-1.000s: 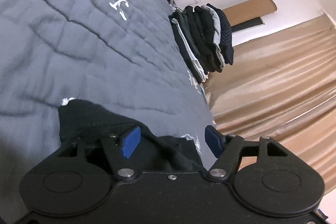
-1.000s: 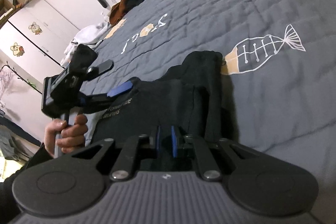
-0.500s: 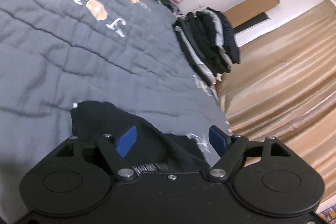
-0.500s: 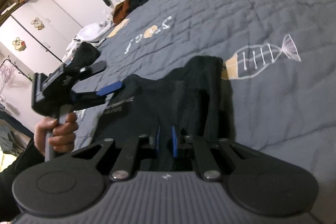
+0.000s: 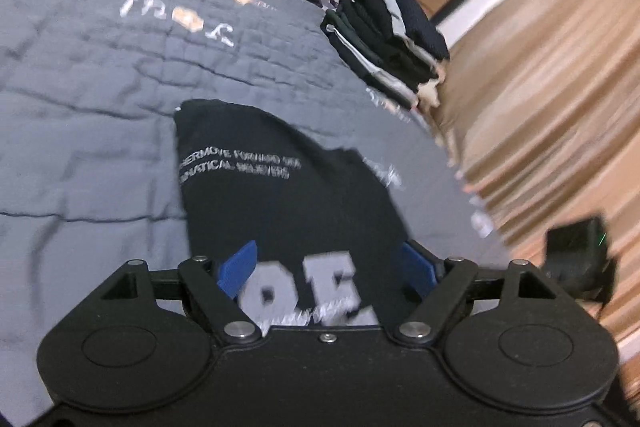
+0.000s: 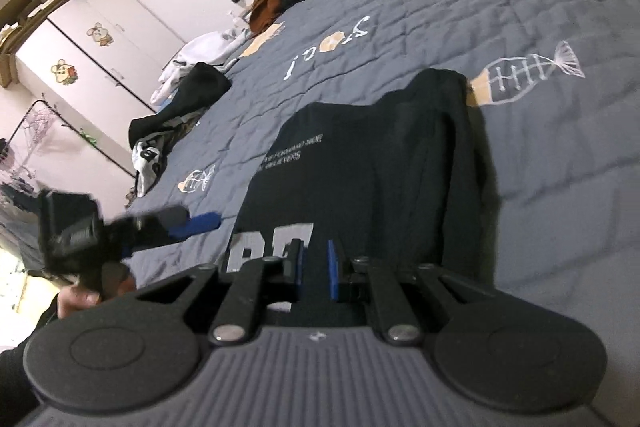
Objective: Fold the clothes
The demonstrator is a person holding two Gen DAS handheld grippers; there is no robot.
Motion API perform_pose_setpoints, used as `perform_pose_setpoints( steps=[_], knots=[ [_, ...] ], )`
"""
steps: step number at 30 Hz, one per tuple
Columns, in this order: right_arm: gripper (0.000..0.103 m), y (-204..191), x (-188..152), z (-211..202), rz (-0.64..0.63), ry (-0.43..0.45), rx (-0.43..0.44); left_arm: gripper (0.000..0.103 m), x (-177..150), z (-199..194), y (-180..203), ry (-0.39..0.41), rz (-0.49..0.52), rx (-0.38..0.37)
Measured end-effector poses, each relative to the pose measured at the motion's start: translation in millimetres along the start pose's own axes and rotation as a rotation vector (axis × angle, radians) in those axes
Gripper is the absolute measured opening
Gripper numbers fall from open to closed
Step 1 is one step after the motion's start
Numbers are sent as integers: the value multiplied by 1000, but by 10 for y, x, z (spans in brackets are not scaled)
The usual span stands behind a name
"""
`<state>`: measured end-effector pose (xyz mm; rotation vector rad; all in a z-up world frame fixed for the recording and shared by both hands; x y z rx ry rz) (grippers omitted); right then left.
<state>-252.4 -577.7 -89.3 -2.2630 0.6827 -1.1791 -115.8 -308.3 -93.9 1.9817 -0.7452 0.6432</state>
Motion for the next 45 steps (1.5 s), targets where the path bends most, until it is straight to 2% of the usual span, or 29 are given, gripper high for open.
perform_pose_setpoints(
  steps=[6,10,13,19,21,25,31,33,36,38,45],
  knots=[
    [13,-101,-295,-297,24,69,-37,78,-427,-348,501,7,353,73],
    [13,-147,-468,-492,34,113,-44,78,-814,-444,779,-9,617,107],
    [13,-179,-583,-601,39,135,-47,78,-1071,-422,910,-37,776,107],
    [14,-169,-754,-744,48,168,-108,77,-1395,-386,1010,-64,1011,139],
    [14,-152,-793,-800,54,187,-132,74,-1489,-377,1032,-71,1083,151],
    [22,-102,-830,-938,59,229,-198,66,-1596,-365,987,-97,1159,176],
    [33,-108,-935,-864,29,199,-226,48,-1668,-306,920,-132,1221,203],
    [33,-114,-965,-826,19,196,-240,20,-1677,-282,906,-138,1235,210],
    [24,-87,-987,-848,45,230,-245,12,-1686,-272,890,-144,1267,219],
    [3,-75,-982,-884,78,241,-229,7,-1669,-304,875,-155,1277,221],
    [0,-99,-988,-1009,168,285,-160,5,-1527,-458,783,-197,1246,232]
  ],
)
Point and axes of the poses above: each gripper's, at about its wrist camera, not at the fingertips, and z roughly the way its jaws point, y to its right, x to its top, the point moved 3 cm from there along z, roughly the way its jaws point, and after that the axes turned 7 degrees about y, right-handed, at the moved point
